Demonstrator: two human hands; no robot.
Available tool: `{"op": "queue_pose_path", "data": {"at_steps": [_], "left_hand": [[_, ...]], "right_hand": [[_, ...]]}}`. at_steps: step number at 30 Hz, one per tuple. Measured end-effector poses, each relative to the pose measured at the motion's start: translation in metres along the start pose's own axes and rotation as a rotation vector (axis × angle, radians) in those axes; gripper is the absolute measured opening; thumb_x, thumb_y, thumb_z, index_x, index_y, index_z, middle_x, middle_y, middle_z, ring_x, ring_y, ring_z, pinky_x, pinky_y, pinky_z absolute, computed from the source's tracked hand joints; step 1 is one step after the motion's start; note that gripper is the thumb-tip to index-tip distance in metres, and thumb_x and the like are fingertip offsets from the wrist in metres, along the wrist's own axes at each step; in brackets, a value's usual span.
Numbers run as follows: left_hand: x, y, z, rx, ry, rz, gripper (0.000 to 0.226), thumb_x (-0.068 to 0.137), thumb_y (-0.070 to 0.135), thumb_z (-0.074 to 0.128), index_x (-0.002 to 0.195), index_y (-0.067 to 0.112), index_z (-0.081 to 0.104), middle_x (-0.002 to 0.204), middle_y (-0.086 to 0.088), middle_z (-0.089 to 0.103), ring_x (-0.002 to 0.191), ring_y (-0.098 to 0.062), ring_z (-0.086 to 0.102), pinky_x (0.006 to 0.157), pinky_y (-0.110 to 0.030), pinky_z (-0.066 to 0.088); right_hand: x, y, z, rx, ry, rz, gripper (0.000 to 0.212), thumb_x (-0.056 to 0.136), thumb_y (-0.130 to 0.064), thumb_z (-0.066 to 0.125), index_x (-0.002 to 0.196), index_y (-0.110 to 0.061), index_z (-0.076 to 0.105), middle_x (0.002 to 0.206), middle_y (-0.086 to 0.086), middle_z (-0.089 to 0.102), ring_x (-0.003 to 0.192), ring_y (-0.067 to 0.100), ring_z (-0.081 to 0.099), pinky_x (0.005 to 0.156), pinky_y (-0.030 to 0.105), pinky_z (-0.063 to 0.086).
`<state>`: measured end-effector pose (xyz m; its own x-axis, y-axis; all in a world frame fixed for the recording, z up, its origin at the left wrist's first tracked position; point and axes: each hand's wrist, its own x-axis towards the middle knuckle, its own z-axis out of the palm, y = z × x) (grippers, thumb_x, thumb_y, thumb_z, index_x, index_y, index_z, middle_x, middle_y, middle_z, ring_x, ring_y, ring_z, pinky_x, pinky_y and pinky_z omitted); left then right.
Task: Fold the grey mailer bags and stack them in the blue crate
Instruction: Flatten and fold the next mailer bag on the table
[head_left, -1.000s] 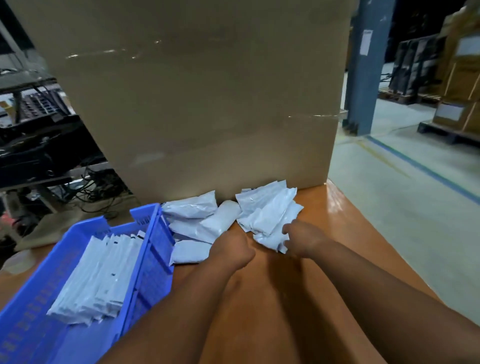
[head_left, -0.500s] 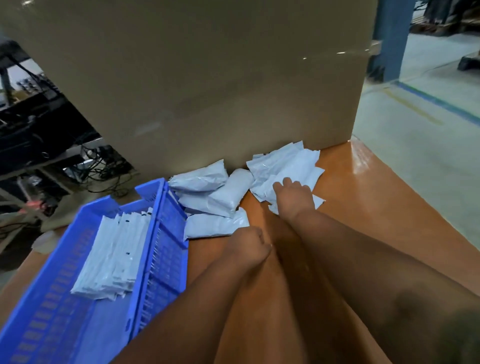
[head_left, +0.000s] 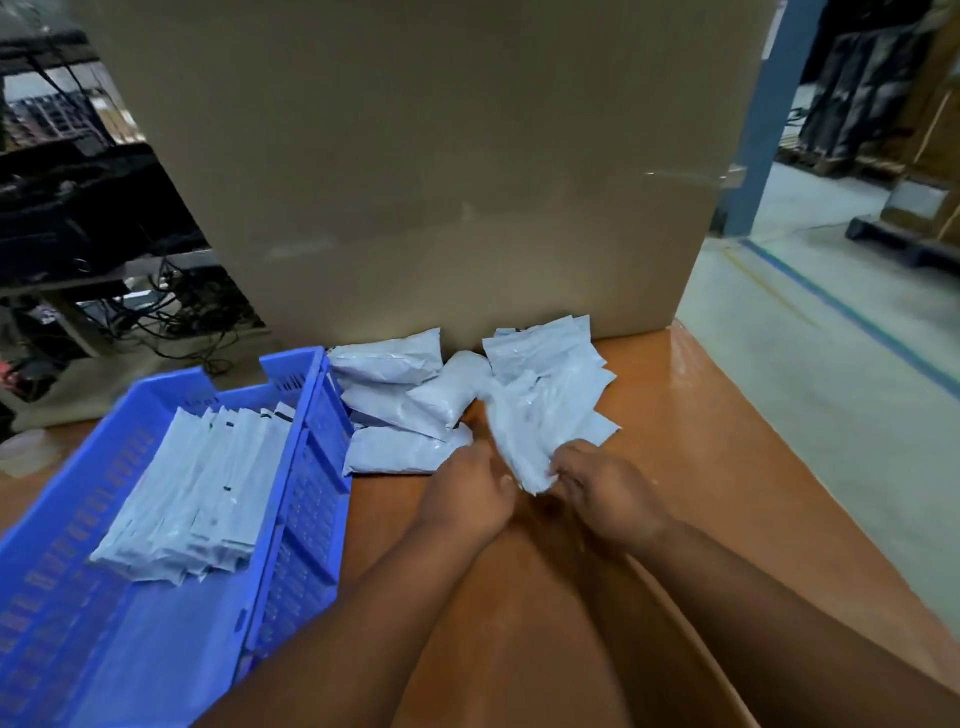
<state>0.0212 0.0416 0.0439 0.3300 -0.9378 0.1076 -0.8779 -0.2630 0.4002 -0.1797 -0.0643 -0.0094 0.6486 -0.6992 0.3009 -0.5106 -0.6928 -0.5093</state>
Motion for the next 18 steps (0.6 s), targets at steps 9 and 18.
{"op": "queue_pose_path", "data": {"at_steps": [9, 18], "left_hand": [[-0.065, 0.006, 0.058, 0.276, -0.156, 0.455, 0.059, 0.097, 0.058, 0.042, 0.147, 0.027, 0.047, 0.157, 0.001, 0.041, 0.147, -0.024, 0.035, 0.115, -0.05, 0.036], [-0.102, 0.02, 0.086, 0.321, -0.116, 0.344, 0.062, 0.107, 0.05, 0.027, 0.159, 0.019, 0.041, 0.167, -0.007, 0.036, 0.157, -0.027, 0.03, 0.13, -0.052, 0.019]], "right_hand": [[-0.108, 0.05, -0.05, -0.095, -0.264, -0.123, 0.026, 0.085, -0.002, 0.061, 0.091, -0.027, 0.066, 0.131, -0.006, 0.066, 0.117, 0.015, 0.062, 0.09, 0.033, 0.054], [-0.108, 0.003, -0.042, -0.213, -0.073, -0.173, 0.026, 0.097, -0.024, 0.058, 0.121, -0.024, 0.066, 0.137, 0.003, 0.063, 0.123, 0.025, 0.059, 0.108, 0.041, 0.047]]}}
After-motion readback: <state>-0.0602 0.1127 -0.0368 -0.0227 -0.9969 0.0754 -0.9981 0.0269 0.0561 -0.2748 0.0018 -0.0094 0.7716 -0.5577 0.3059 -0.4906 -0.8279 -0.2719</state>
